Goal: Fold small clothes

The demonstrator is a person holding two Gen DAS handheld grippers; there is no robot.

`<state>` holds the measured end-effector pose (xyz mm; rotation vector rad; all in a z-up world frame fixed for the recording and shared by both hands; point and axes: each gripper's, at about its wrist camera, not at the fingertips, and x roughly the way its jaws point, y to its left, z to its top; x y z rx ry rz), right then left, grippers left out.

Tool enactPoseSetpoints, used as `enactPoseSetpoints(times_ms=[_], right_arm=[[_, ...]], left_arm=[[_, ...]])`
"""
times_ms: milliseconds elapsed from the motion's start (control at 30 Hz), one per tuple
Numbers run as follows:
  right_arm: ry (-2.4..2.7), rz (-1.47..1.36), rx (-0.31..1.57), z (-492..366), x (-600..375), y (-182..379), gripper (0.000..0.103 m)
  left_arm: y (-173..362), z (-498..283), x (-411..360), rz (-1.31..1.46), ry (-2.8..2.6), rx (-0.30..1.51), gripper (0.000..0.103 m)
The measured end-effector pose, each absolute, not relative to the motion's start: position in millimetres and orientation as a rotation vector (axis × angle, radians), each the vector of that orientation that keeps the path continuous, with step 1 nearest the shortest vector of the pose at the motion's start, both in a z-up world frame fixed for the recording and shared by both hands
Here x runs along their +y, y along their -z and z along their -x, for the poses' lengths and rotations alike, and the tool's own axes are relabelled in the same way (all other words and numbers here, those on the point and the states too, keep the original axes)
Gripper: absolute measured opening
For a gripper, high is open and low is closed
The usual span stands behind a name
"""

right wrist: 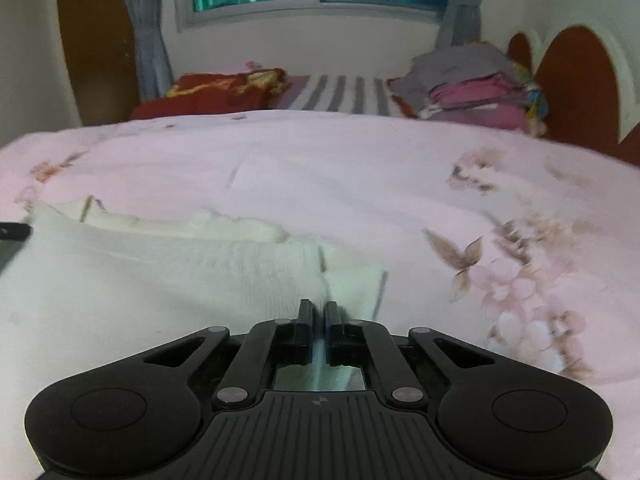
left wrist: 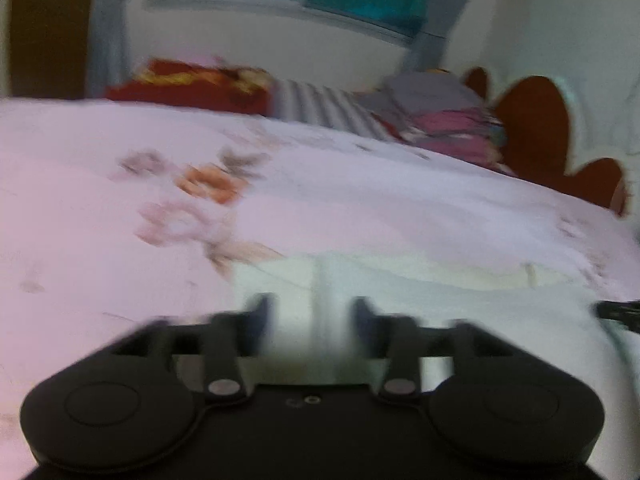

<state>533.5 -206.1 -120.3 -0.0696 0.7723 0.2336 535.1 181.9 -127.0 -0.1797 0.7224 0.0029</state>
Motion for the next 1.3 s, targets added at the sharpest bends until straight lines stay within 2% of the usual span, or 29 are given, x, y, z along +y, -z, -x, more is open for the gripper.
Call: enactPoseSetpoints(times_ms=[33, 67, 100, 133, 300, 367, 500, 633, 667, 700, 733, 867, 1033, 1200, 1300], right_arm=[[-0.203, 0.076, 0.766, -532.1, -205.1, 117.1, 0.016], [-0.164, 0.08, 0.748, -528.8, -202.3, 112.1, 0.046], [-0.152, 0.078, 0.71, -521.8, -197.9, 106.4, 0.058], [-0.195, 0.07, 0.67, -513.9, -191.0, 101.3, 0.062], [-0.483, 0.054, 0.691, -507.7, -130.6, 106.8, 0.062], [-0.538, 0.042, 0.728, -515.2, -114.4, 117.3, 0.046], [-0.489, 0.077, 0.721, -525.6, -116.6, 127.1, 0.046], [-0.258, 0.021, 0.736, -539.2, -166.0, 127.8, 0.046], [-0.266, 0.005, 0.747, -540.6, -171.0, 126.3, 0.046], [-0.268, 0.021, 0.753, -540.4, -170.3, 122.6, 0.046], [-0.258, 0.042, 0.747, -538.2, -166.9, 117.1, 0.047], [-0.369, 0.028, 0.691, -510.3, -146.2, 100.5, 0.047], [-0.498, 0.163, 0.714, -480.8, -108.3, 122.0, 0.046], [-0.245, 0.072, 0.73, -485.6, -150.3, 125.5, 0.046], [-0.259, 0.062, 0.735, -478.1, -151.8, 114.2, 0.046]], left_arm=[[119.1, -527.8, 177.7, 0.148, -0.029, 0.679, 0.067], [111.4, -520.8, 171.1, 0.133, 0.008, 0.645, 0.067], [105.7, -516.0, 161.4, 0.146, 0.074, 0.633, 0.064], [103.1, -514.1, 148.6, 0.15, 0.144, 0.639, 0.064], [117.5, -524.5, 74.4, 0.014, 0.354, 0.699, 0.065], [129.3, -533.8, 67.2, 0.013, 0.348, 0.733, 0.065], [139.6, -541.0, 91.4, -0.02, 0.218, 0.715, 0.067], [135.3, -540.5, 115.2, -0.016, 0.139, 0.728, 0.067], [130.0, -538.4, 115.1, -0.014, 0.127, 0.731, 0.07], [124.1, -532.2, 112.7, -0.017, 0.111, 0.719, 0.08], [118.9, -524.4, 108.9, -0.017, 0.106, 0.691, 0.085], [114.1, -494.7, 88.5, 0.045, 0.17, 0.655, 0.08], [137.8, -483.1, 74.1, -0.037, 0.165, 0.689, 0.081], [132.2, -475.7, 113.4, 0.043, 0.072, 0.698, 0.079], [118.7, -462.6, 104.6, 0.063, 0.081, 0.679, 0.078]])
